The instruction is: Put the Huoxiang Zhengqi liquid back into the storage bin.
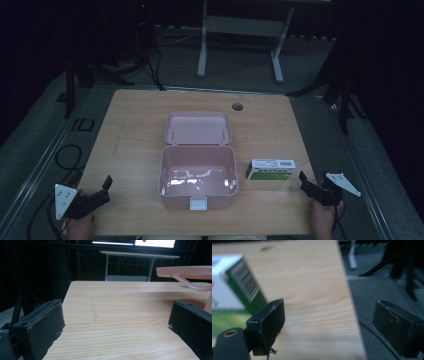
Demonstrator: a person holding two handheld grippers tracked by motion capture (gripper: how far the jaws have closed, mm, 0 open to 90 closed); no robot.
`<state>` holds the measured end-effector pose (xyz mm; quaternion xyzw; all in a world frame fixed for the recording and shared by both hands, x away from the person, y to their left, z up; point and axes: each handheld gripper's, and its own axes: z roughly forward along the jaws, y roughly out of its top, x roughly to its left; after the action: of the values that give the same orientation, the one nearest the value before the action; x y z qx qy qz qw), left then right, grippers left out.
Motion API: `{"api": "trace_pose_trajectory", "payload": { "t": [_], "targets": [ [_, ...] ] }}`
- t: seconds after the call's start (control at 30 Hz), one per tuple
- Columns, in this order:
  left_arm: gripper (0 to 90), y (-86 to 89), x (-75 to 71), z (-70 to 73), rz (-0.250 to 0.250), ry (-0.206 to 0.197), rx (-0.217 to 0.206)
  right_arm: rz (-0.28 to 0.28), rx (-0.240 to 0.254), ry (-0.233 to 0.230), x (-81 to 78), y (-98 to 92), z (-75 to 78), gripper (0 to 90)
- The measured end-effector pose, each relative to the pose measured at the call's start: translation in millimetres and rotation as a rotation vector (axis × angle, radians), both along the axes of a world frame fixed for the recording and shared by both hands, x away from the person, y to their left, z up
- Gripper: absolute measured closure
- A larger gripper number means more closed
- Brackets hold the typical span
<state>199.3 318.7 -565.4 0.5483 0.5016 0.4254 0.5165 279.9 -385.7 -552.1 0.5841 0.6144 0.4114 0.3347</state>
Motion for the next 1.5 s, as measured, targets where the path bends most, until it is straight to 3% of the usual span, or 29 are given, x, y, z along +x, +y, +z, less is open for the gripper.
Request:
{"api": "trace_pose_trajectory", "payload": {
  "t": [0.03,0.07,0.1,0.13,0.17,0.33,0.43,0.47,0.5,0.53,0.6,0.67,0.73,0.77,0.8,0.83,0.9,0.97,1.1,1.2,1.3,1.43,1.5],
  "targets": [
    [0.3,0.0,0.0,0.0,0.000,0.000,0.000,0.000,0.000,0.000,0.0,0.0,0.0,10.8],
    [0.3,-0.2,0.3,-0.2,-0.001,0.003,0.001,0.039,-0.019,0.048,2.9,2.7,-0.6,10.8],
    [0.3,-0.2,0.3,-0.2,-0.001,0.003,0.001,0.039,-0.019,0.048,2.9,2.7,-0.6,10.8],
    [0.3,0.0,0.4,-0.2,-0.002,0.004,-0.001,0.075,-0.040,0.064,2.6,5.7,-0.7,10.8],
    [0.3,0.0,0.4,-0.2,-0.002,0.004,-0.001,0.068,-0.061,0.060,1.7,7.5,-0.8,10.8],
    [0.3,-0.2,0.6,-0.2,-0.007,0.007,-0.002,0.132,-0.066,0.093,0.9,9.1,-1.0,14.9],
    [0.3,-0.2,0.7,-0.2,-0.007,0.008,-0.002,0.204,-0.056,0.107,1.0,6.5,1.5,13.4],
    [0.3,-0.3,0.8,-0.1,-0.008,0.008,-0.002,0.247,-0.046,0.152,1.9,1.6,2.1,13.3],
    [0.3,-0.3,0.8,-0.1,-0.008,0.008,-0.002,0.247,-0.046,0.152,1.9,1.6,2.1,13.3],
    [0.3,-0.4,1.0,-0.1,-0.009,0.009,-0.001,0.330,-0.010,0.234,3.3,-4.9,-0.1,12.8],
    [0.3,-0.6,1.1,-0.1,-0.011,0.009,0.000,0.360,-0.005,0.250,3.1,-6.6,-0.4,12.2],
    [0.3,-0.7,1.3,0.0,-0.012,0.010,-0.001,0.433,-0.026,0.291,3.2,-8.2,0.9,11.4],
    [0.4,-0.6,1.2,0.0,-0.013,0.011,-0.001,0.449,-0.035,0.307,3.7,-7.9,1.0,11.4],
    [0.3,-0.5,1.2,0.1,-0.014,0.011,-0.002,0.504,-0.067,0.349,5.1,-6.0,1.7,11.4],
    [0.3,-0.5,1.3,0.1,-0.015,0.012,-0.003,0.504,-0.067,0.349,5.1,-6.0,1.7,11.4],
    [0.3,-0.4,1.4,0.1,-0.016,0.012,-0.003,0.541,-0.115,0.389,6.3,-2.7,4.1,11.2],
    [0.4,-0.3,1.4,0.1,-0.017,0.012,-0.003,0.581,-0.145,0.425,8.4,-0.2,7.4,11.2],
    [0.3,-0.4,1.3,0.1,-0.018,0.012,-0.002,0.578,-0.173,0.435,8.8,1.6,9.5,11.2],
    [0.3,0.0,1.1,0.1,-0.019,0.012,-0.004,0.623,-0.285,0.505,13.4,9.3,19.2,11.2],
    [0.3,-0.3,1.4,0.1,-0.020,0.013,-0.003,0.633,-0.321,0.533,14.7,12.9,22.9,11.2],
    [0.4,-0.2,1.3,0.1,-0.020,0.013,-0.003,0.667,-0.420,0.592,17.4,20.7,30.0,11.2],
    [0.4,-0.2,1.2,0.1,-0.022,0.013,-0.002,0.699,-0.460,0.627,17.7,25.2,34.4,11.2],
    [0.3,-0.4,1.4,0.1,-0.023,0.014,-0.003,0.739,-0.498,0.672,17.5,30.1,37.9,11.2]
  ]
}}
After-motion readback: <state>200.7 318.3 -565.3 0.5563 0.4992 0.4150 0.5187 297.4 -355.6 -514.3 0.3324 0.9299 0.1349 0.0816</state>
